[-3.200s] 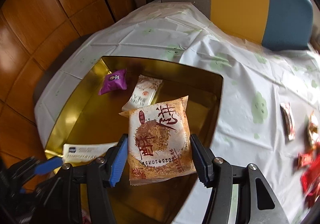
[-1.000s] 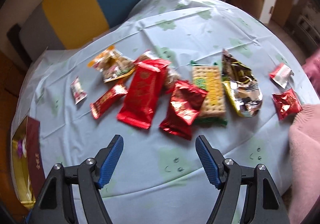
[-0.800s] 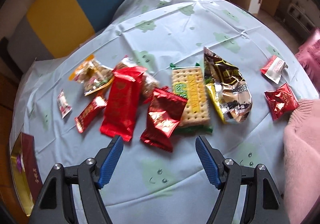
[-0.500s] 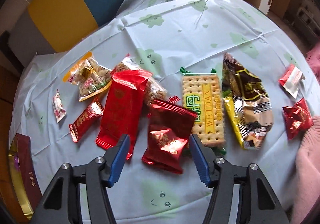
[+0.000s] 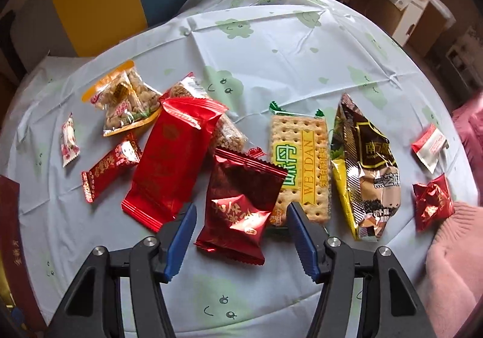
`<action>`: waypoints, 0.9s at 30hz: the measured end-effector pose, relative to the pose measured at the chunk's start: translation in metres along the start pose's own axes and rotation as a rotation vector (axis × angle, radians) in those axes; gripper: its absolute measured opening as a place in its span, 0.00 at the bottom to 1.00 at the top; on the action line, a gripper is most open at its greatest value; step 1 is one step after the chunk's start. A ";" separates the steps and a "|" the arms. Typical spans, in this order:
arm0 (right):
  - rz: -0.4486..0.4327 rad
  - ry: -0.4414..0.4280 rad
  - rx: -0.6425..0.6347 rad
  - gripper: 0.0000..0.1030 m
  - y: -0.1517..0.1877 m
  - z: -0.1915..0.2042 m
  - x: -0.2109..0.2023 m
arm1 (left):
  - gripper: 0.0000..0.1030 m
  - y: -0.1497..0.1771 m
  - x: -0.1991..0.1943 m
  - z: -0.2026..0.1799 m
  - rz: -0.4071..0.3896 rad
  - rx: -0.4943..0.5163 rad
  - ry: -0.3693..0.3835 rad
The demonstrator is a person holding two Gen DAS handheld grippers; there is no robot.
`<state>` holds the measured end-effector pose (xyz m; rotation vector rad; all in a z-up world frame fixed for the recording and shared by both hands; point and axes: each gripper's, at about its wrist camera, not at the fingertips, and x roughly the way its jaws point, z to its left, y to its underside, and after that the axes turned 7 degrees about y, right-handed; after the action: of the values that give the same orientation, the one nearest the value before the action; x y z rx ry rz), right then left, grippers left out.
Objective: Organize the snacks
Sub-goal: 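Move the left tool to the large red packet while the right tool reaches the red foil packet, then grasp the large red packet with the left tool while the right tool grasps the red foil packet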
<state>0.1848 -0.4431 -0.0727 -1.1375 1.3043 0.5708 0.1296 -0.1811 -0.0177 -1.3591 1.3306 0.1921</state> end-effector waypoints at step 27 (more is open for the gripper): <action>0.068 -0.191 0.318 0.44 0.020 -0.065 0.003 | 0.47 -0.110 0.183 -0.071 0.130 0.192 0.046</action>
<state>0.1396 -0.4935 -0.0739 -0.7617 1.2204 0.4877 0.2346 -0.3730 -0.0689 -1.1221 1.4392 0.1182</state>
